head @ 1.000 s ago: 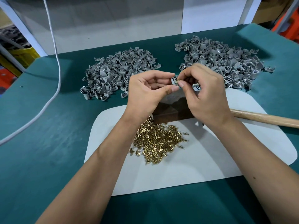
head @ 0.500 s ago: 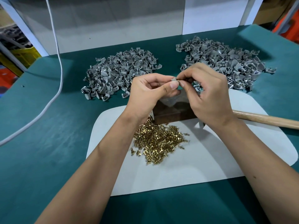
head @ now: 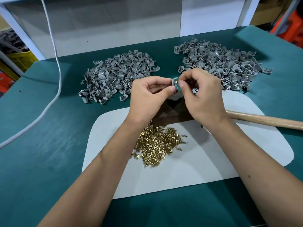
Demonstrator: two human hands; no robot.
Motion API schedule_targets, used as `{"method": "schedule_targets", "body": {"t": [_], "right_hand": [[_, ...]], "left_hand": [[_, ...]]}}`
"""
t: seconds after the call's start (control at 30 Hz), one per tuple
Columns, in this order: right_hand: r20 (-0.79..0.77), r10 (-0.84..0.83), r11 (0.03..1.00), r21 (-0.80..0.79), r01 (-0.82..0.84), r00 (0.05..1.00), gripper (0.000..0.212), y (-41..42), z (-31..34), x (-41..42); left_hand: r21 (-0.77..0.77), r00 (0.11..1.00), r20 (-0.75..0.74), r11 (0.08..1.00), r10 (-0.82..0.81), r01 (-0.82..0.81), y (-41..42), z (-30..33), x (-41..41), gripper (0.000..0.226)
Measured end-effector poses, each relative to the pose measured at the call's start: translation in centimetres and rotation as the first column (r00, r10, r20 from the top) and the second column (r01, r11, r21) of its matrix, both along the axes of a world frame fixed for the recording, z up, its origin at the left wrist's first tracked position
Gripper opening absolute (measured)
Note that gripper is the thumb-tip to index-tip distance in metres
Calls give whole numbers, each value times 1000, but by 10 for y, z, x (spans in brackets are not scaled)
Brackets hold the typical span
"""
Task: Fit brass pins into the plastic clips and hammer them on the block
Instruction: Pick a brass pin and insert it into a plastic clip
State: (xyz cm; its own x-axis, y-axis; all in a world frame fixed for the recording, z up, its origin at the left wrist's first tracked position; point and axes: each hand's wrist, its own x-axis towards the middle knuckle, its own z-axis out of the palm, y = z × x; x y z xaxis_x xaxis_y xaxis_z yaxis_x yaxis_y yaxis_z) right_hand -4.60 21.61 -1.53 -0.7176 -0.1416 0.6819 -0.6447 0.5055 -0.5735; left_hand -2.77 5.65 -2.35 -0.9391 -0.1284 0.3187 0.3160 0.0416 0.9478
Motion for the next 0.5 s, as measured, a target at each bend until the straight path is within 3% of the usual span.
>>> {"method": "schedule_targets", "body": {"t": [0.5], "right_hand": [[3,-86,996,31,86,996,5,-6,0,6]], "left_hand": [[3,983,71,985,169,-170,19,6,6,19]]}}
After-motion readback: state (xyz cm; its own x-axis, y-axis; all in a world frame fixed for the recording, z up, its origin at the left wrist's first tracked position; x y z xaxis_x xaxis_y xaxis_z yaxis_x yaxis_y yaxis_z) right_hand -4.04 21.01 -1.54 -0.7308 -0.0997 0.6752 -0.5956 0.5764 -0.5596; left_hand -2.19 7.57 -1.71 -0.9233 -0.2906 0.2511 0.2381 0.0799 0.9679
